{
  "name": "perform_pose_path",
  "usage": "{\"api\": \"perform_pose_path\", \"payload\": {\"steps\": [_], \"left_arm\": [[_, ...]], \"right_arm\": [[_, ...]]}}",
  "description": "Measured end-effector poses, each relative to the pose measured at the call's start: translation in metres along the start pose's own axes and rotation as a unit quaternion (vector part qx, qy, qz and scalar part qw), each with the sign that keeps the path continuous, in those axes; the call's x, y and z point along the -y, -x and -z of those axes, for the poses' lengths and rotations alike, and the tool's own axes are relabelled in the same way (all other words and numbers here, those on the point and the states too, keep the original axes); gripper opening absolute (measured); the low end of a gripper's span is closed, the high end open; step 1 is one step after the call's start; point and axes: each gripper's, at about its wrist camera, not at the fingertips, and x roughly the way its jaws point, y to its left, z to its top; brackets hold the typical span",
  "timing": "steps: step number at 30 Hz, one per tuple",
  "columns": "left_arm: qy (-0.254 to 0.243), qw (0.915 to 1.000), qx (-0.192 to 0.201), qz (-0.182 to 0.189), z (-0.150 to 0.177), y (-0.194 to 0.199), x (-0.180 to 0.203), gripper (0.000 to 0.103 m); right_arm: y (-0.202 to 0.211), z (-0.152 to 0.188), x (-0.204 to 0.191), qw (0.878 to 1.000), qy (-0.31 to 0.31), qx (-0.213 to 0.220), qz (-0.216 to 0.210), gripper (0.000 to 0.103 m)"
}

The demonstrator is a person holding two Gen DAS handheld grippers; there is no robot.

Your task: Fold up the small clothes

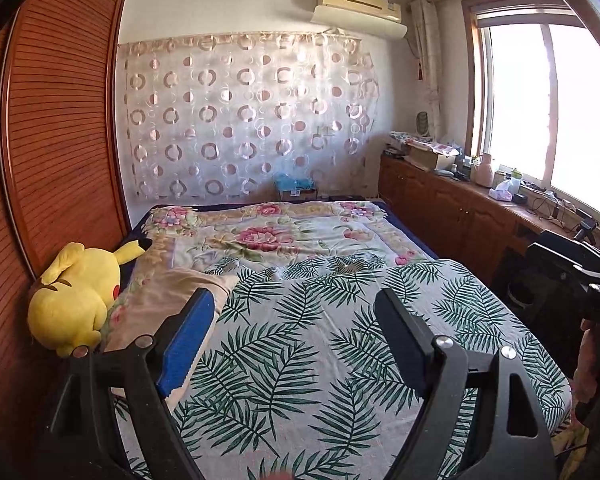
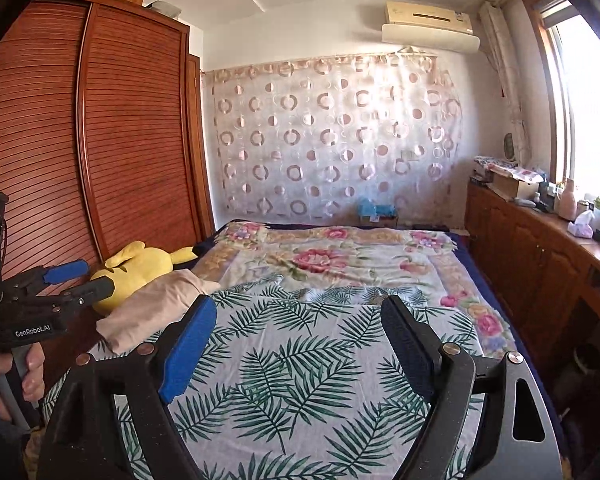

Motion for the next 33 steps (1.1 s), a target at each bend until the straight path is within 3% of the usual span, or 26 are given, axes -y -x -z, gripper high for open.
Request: {"api": "perform_pose_path", "payload": {"steps": [33], "left_arm": [[0.0,1.0,0.001,-0.003,0.003,0.0,-0.001,0.083]], "right_arm": [[0.012,-0.003,0.02,1.0,0.003,-0.003,0.004,0.086]]}}
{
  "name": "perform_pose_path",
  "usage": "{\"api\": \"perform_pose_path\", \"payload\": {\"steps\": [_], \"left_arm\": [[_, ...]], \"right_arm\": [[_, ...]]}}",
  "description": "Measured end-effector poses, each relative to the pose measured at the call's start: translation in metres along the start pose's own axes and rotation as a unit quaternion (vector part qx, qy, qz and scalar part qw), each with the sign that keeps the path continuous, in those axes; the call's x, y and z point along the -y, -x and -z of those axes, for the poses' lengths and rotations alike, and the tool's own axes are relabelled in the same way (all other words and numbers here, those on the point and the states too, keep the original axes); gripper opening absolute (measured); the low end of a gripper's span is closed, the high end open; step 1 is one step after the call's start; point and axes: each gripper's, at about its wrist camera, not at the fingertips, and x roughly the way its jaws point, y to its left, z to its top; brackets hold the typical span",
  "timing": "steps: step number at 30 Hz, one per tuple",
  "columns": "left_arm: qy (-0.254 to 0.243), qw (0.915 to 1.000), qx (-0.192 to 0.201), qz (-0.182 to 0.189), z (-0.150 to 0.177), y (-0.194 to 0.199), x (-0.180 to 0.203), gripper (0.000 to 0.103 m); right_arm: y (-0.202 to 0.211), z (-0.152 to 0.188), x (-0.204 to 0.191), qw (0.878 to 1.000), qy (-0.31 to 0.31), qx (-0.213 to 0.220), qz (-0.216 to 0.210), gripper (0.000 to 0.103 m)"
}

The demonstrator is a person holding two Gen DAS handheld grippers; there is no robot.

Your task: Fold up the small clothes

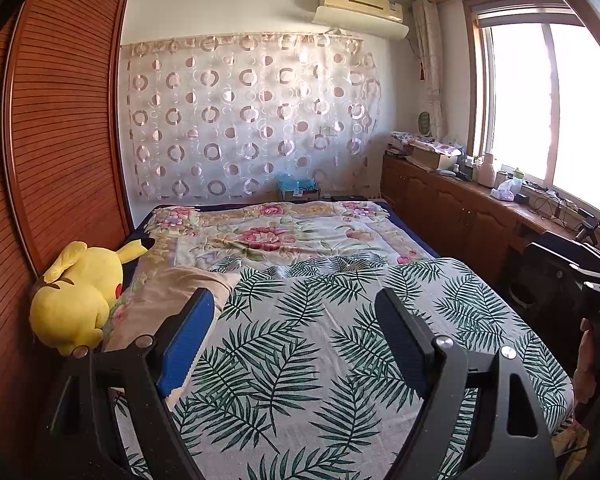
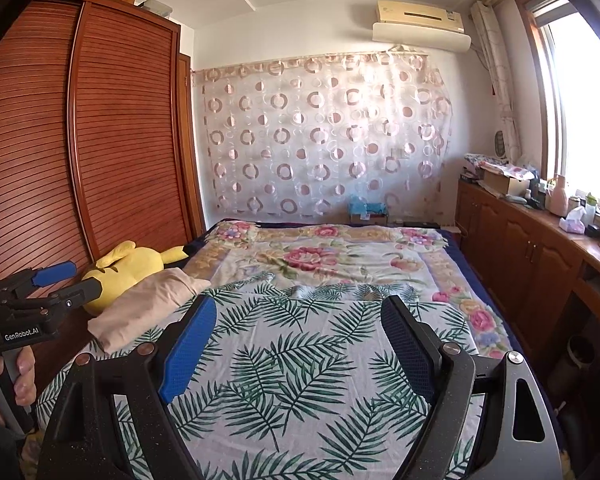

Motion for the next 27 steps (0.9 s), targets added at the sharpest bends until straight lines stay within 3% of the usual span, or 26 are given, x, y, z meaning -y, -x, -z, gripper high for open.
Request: {"api": "perform_pose_path", "payload": {"steps": [27], "left_arm": [[-0.001,1.0,0.0,0.0,0.0,0.0,0.0,0.083]], "right_arm": [[0.001,-0.001,0.01,1.0,0.001,0.0,-0.005,0.086]]}}
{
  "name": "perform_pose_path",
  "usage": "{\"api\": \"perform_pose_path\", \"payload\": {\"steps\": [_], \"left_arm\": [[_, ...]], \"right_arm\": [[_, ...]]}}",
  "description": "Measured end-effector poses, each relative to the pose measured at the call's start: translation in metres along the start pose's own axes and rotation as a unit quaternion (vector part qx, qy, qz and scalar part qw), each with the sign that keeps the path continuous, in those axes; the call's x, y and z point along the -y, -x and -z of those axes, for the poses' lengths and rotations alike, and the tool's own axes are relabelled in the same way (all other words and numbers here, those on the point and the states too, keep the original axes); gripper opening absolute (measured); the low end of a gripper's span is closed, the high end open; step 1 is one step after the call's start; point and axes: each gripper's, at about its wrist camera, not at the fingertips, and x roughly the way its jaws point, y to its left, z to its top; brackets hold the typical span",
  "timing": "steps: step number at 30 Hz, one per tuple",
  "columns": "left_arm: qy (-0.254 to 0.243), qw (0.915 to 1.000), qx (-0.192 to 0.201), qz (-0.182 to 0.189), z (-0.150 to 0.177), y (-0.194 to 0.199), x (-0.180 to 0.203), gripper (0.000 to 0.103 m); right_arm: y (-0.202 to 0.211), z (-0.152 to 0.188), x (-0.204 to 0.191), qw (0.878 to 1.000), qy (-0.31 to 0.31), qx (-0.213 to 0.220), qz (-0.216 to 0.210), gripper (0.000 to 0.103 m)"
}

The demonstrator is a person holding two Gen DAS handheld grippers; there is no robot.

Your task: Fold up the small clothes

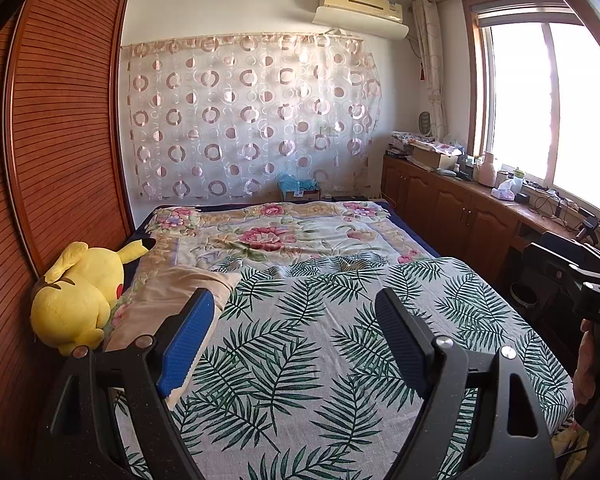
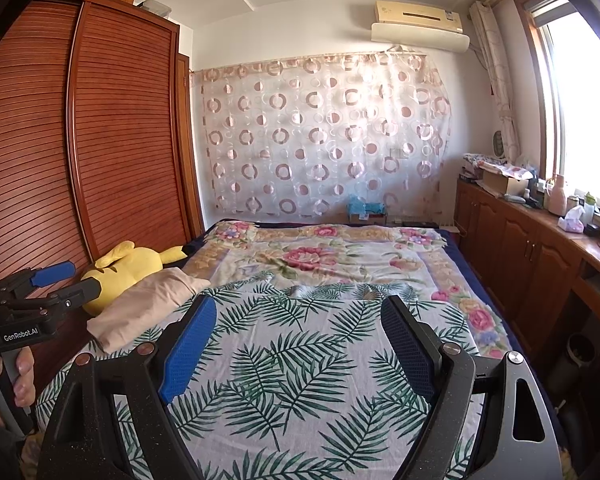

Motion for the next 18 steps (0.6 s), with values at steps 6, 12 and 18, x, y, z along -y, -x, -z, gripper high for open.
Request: {"api": "perform_pose_path", "payload": {"steps": [6,12,18], "left_arm": [[0.001,1.0,0.0,0.0,-0.0001,0.0001,0.0,0.083],[0.0,1.0,0.0,0.0,0.0001,0.0,0.0,0.083],[0.001,1.0,0.0,0.0,0.0002,-0.0001,0.0001,0.083]], "right_arm": [[-0.0001,0.0001,0.0001,1.0,0.001,0.0,0.0,0.086],[0.0001,0.0006,0.0019,1.0,0.002,0.0,0.0,0.086],[0.0003,0.0008,0.0046,1.0,0.005,0.002,0.0,0.086]]}}
